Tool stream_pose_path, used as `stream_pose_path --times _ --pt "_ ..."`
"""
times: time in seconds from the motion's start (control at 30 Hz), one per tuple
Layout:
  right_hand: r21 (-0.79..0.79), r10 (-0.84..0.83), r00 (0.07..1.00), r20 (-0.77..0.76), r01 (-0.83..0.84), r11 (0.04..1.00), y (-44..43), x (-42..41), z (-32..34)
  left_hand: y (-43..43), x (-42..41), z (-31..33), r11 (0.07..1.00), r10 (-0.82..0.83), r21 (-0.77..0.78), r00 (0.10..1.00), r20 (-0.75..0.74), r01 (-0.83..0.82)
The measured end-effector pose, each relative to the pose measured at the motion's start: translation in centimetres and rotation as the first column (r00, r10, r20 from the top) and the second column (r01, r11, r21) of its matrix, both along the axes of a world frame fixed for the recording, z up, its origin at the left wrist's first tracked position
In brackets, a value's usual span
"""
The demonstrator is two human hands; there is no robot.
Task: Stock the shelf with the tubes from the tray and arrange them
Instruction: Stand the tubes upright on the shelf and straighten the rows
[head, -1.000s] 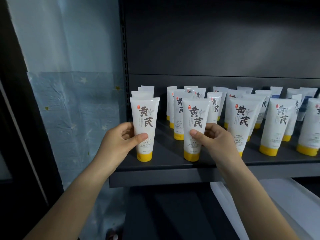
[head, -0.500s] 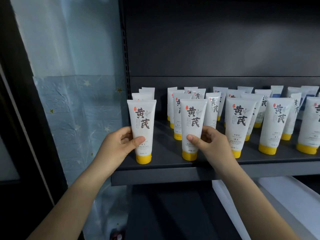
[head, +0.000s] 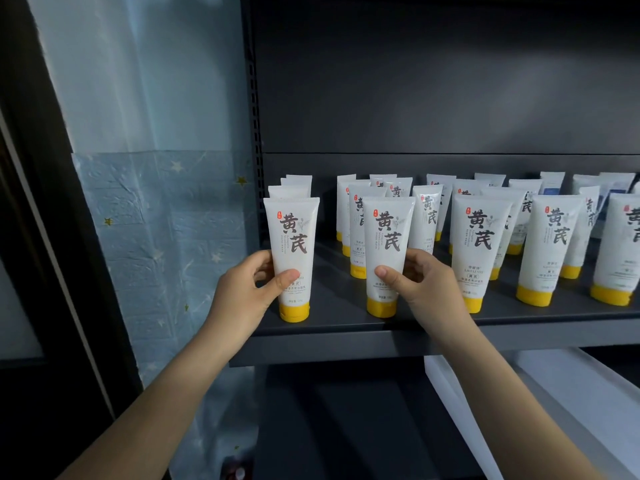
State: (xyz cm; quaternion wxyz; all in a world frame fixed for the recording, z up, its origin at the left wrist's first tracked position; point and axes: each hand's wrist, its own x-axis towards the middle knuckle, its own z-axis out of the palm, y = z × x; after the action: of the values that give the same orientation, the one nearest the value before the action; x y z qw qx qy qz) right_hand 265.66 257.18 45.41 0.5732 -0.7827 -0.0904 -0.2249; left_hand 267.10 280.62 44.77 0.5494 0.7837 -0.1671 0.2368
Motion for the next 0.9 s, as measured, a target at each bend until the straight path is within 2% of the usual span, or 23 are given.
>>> stream_pose_path --times 0.53,0.9 --pt "-0.039 -0.059 0.998 -0.025 0.058 0.998 0.3 0.0 0.0 0.1 -0.3 0.4 0.998 -0.034 0.043 0.998 -0.049 0.036" --pt "-0.383 -0.157 0.986 -0.057 0.123 0.916 -0.5 -2.3 -0.8 1.6 -2.3 0.1 0.987 -0.015 0.152 0.978 -0.210 0.048"
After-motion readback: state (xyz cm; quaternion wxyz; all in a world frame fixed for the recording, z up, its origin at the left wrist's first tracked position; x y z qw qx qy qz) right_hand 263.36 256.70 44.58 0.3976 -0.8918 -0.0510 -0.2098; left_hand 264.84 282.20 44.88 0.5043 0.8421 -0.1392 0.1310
